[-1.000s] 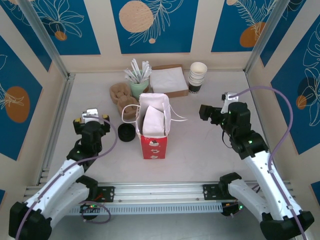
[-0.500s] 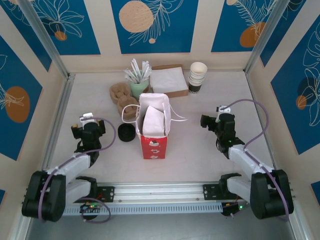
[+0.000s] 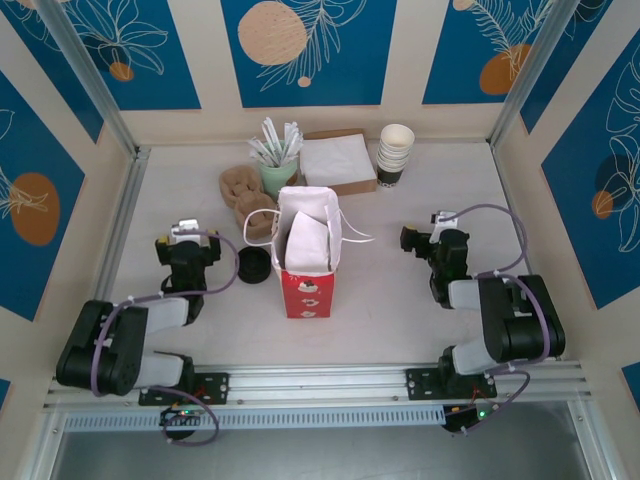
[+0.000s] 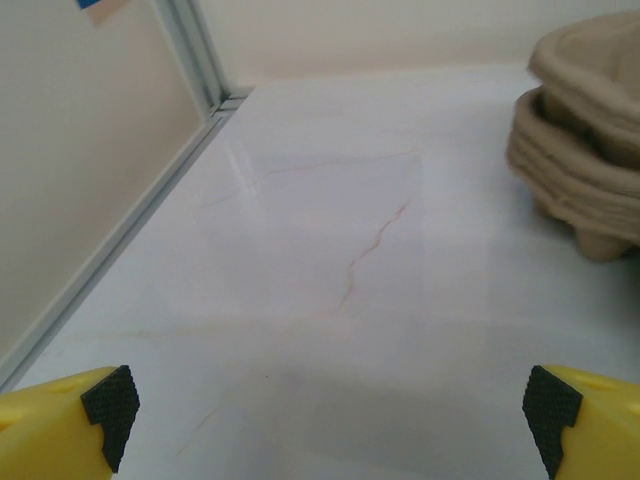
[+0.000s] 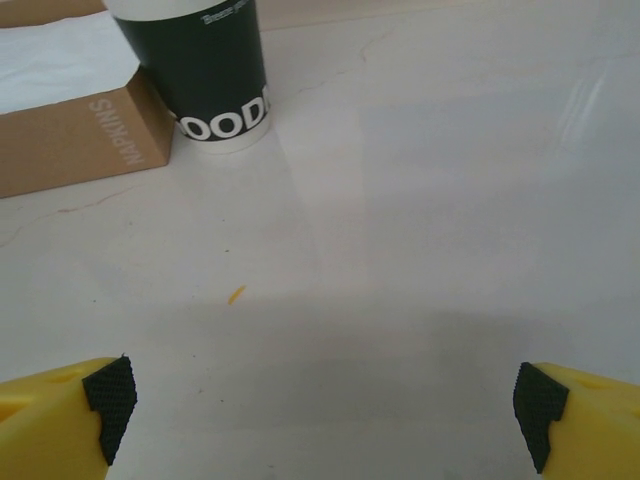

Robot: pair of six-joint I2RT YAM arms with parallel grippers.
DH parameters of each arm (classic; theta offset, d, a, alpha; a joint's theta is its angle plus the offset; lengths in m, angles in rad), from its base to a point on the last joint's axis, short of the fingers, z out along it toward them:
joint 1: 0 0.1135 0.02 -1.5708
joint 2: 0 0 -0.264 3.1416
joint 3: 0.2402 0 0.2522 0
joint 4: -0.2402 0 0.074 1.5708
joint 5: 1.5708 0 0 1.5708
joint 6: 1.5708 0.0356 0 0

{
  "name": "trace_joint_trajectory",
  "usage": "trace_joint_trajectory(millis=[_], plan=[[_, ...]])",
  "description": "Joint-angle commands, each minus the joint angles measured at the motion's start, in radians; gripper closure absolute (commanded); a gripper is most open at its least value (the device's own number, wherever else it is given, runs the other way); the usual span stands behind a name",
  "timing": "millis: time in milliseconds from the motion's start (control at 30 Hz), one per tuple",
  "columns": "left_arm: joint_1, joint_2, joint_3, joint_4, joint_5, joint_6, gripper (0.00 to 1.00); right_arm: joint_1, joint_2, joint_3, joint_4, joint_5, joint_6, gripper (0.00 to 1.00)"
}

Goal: Pack the takeout coffee

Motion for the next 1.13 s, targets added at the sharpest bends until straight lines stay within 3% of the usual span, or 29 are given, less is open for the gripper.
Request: trace_joint_trajectory(millis=[0,67,133,300,1100], plan=[[0.017,0.120,-0.031,0.237,0.194,0.059,0.00,0.019,0.042,-0.018,0.179,-0.031,-0.062,0.01],[0.013,0.182,0.004,0.231,0.220,0.084,0.00,0.028,0.043,0.022,0.103,-0.062,-0.084,0.01],[0.014,0.163,0.056,0.103,0.211,0.071,0.00,0.008,0.043,0.048,0.053,-0.098,-0.075,0.01],[0.019,0.175,0.092,0.052,0.157,0.042,0.00,-0.042,0.046,0.085,-0.020,-0.182,-0.040,0.01],[0.055,0.172,0.107,0.015,0.224,0.024,0.00,-0.042,0.046,0.085,-0.018,-0.184,-0.041,0.01]])
